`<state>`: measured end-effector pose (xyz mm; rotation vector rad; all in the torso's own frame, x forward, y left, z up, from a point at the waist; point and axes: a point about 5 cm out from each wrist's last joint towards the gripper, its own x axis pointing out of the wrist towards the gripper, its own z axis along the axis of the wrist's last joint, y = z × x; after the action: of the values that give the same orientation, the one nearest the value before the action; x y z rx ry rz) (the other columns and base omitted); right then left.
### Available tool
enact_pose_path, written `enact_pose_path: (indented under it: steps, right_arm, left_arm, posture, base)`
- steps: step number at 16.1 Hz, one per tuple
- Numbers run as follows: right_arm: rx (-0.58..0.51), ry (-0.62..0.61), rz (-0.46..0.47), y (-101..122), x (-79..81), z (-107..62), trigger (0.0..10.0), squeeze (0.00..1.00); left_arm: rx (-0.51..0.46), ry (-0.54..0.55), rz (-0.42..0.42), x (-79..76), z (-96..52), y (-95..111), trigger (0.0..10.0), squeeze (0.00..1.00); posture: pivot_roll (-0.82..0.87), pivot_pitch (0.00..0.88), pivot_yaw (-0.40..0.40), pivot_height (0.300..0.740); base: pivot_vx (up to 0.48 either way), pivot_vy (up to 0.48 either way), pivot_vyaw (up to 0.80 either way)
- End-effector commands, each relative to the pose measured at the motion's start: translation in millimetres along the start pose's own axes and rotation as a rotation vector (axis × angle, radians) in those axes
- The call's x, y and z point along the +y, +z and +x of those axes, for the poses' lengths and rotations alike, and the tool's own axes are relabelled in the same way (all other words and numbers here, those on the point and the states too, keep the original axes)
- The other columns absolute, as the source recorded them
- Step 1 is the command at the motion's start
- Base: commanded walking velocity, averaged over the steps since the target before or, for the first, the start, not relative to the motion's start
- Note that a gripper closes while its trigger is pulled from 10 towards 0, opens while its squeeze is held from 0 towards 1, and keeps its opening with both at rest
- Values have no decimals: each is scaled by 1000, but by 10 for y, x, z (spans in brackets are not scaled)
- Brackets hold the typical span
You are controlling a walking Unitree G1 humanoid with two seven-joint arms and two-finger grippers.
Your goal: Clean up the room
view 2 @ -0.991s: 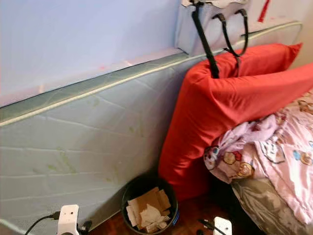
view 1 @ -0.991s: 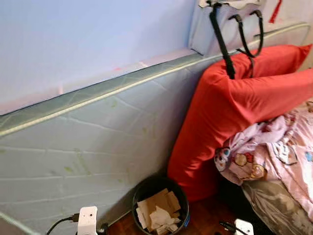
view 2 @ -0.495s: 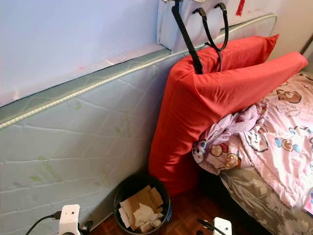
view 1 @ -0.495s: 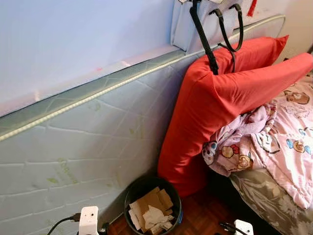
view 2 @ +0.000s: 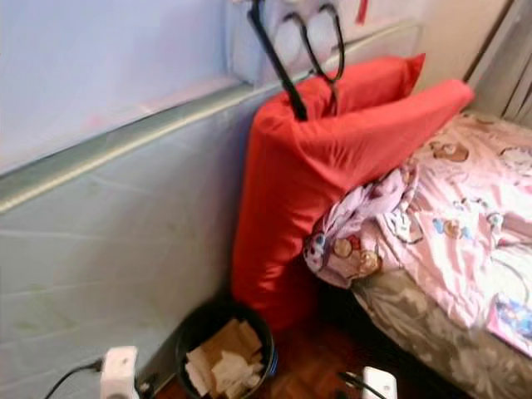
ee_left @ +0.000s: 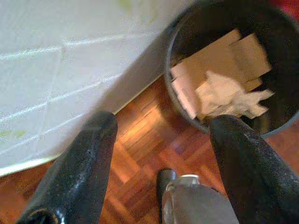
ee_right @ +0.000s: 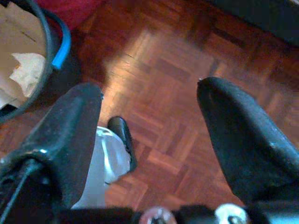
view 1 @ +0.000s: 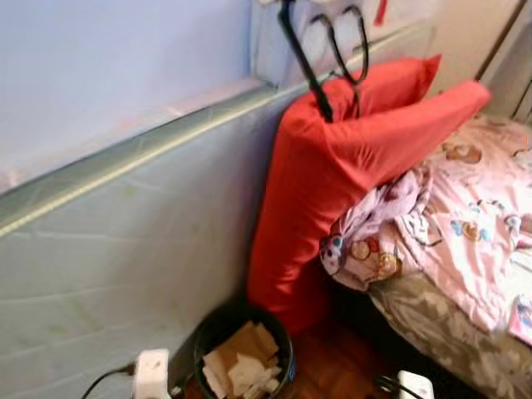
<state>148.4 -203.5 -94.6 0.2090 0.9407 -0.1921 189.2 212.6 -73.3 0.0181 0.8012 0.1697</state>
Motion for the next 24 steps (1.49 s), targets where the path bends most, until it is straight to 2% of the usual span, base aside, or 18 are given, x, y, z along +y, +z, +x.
enact_pose_path:
  steps: [1,7,12,15,24]
  right_arm:
    - [5,13,-8,-17,42,2,10000,0]
    - [-8,19,-10,0,43,3,10000,0]
    - [-9,9,2,3,40,4,10000,0]
    - [-7,13,-3,1,45,5,10000,0]
    - [-19,17,0,13,55,6,10000,0]
  left_arm:
    - [11,12,5,59,-11,-32,10000,0]
    - [14,3,17,18,-5,-26,10000,0]
    - [22,0,21,20,-11,-48,10000,0]
    - [25,4,19,32,-14,-57,10000,0]
    - [12,-3,19,-9,-3,-21,10000,0]
  posture:
    - [65,0,-39,719]
    - [64,0,-42,719]
    - [57,0,-38,719]
    - [58,0,-39,719]
    - [55,0,-34,719]
  base:
    - [0,0,0]
    - [0,0,0]
    - [0,-329,0]
    - [0,-328,-621]
    - [0,-324,0]
